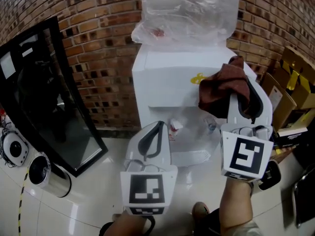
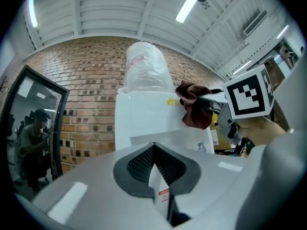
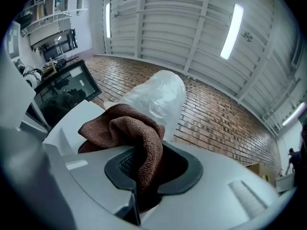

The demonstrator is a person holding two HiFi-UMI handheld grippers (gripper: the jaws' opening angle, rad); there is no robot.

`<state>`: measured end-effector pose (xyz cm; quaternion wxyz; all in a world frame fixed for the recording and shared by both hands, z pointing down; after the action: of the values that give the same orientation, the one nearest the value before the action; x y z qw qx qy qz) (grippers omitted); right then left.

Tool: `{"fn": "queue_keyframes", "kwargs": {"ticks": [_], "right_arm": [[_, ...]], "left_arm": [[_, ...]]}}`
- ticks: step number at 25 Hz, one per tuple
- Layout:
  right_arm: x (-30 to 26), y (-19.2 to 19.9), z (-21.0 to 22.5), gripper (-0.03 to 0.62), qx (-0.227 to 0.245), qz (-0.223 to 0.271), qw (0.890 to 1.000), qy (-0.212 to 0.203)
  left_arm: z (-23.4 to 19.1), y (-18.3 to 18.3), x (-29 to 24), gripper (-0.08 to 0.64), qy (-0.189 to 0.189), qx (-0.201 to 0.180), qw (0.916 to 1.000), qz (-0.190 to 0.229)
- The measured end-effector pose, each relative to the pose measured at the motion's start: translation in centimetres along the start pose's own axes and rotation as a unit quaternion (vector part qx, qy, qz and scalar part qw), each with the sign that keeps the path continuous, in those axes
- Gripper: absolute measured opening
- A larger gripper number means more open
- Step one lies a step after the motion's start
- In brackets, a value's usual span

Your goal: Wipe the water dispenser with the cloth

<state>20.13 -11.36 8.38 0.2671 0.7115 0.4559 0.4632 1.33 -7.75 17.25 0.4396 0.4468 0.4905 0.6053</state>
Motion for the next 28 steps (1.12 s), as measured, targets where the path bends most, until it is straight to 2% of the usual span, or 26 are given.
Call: {"fn": "queue_keyframes", "kwargs": {"ticks": [10, 21, 28], "right_arm": [[0.3, 2.8, 4.1, 0.083, 0.028, -0.031, 0.999, 0.033], [1.1, 5.4, 4.8, 0.081, 0.063, -0.044, 0.997, 0.031], [1.2, 6.2, 5.1, 0.081, 0.055, -0.063, 0.996, 0.029]], "left_arm": [[2.7, 0.2, -0.7, 0.0, 0.019, 0.007, 0.9998, -0.006], [3.8, -0.2, -0.9, 0.0, 0.015, 0.022, 0.9996, 0.002], [3.6, -0.4, -0.7, 0.0, 0.014, 0.02, 0.9997, 0.004]]}}
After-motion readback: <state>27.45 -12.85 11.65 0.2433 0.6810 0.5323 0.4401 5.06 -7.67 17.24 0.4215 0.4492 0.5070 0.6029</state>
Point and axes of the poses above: the fingertips, and each gripper's own axes: x backward along the fingers, z to its right, y out of its underside, the point moved 7 cm from there along x, backward along the fingers, and after that the axes turned 1 degree about -y, right-handed, at the moved point
